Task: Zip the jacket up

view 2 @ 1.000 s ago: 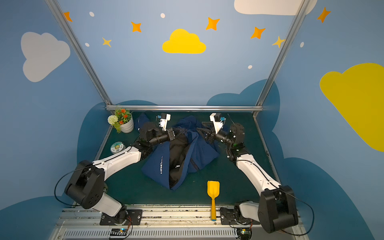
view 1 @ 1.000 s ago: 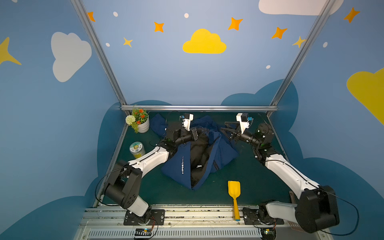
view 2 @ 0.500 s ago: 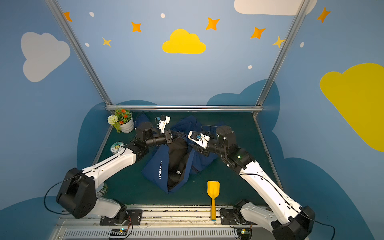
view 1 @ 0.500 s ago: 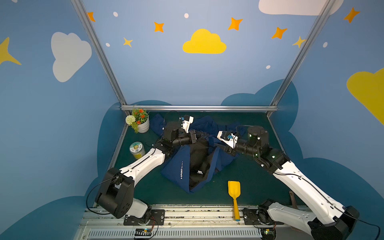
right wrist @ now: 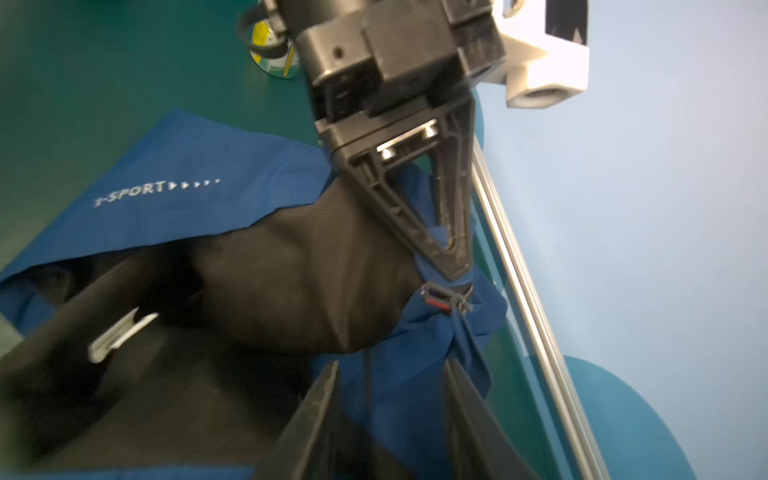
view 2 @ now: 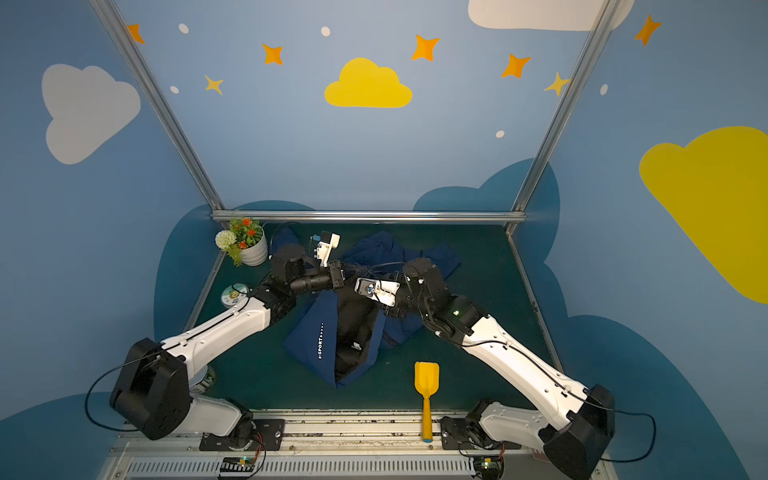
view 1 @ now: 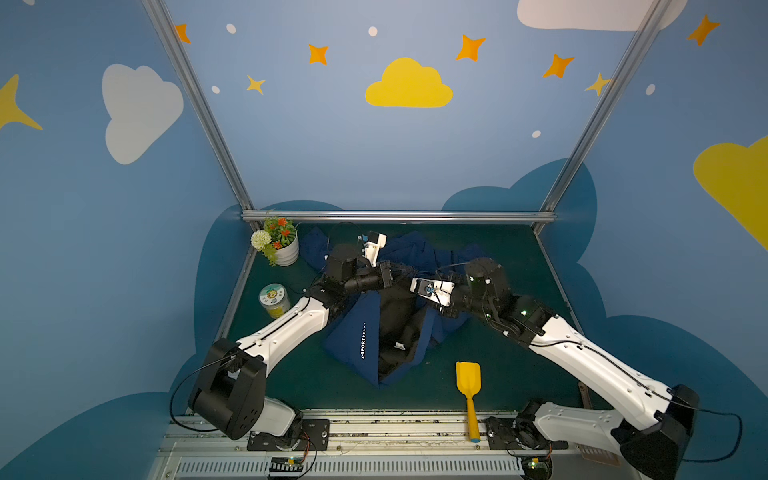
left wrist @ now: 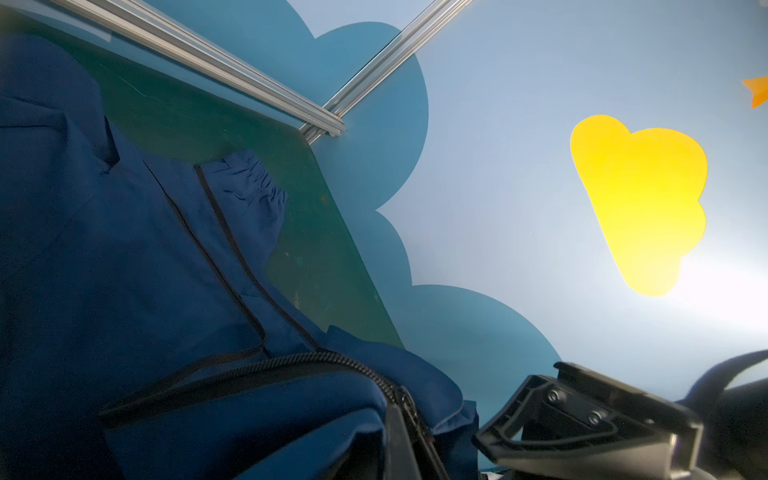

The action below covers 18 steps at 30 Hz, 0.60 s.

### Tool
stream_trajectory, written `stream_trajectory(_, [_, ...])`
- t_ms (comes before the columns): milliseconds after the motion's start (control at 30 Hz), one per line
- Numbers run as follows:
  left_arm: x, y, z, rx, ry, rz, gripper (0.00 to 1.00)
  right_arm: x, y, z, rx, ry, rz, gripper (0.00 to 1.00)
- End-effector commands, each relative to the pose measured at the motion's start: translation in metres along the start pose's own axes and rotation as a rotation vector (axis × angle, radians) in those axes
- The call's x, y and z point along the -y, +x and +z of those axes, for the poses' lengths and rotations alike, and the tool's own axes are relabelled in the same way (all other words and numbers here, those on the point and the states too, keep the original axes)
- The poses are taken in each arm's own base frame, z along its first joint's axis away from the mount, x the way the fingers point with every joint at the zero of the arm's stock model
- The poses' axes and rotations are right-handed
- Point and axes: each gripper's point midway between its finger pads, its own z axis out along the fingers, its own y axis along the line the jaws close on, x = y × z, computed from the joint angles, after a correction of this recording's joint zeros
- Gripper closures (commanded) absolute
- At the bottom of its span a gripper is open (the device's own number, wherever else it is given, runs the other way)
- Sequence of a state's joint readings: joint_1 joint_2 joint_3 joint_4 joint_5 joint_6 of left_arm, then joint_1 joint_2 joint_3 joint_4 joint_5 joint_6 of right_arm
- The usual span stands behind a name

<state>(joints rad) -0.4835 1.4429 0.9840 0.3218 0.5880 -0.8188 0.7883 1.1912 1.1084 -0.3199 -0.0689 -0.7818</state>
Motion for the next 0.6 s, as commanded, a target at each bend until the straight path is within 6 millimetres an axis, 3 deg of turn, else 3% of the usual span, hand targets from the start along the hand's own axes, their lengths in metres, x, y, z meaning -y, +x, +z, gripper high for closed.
stream_trajectory(0, [0.012, -0.004, -0.005, 0.016, 0.018, 0.025, 0.97, 0.016, -0.016, 0.0, 0.039, 0.048, -0.011, 0.71])
stream_trajectory(567, [0.013, -0.006, -0.007, 0.027, 0.011, 0.03, 0.97, 0.016, -0.026, 0.011, 0.057, 0.012, -0.027, 0.65])
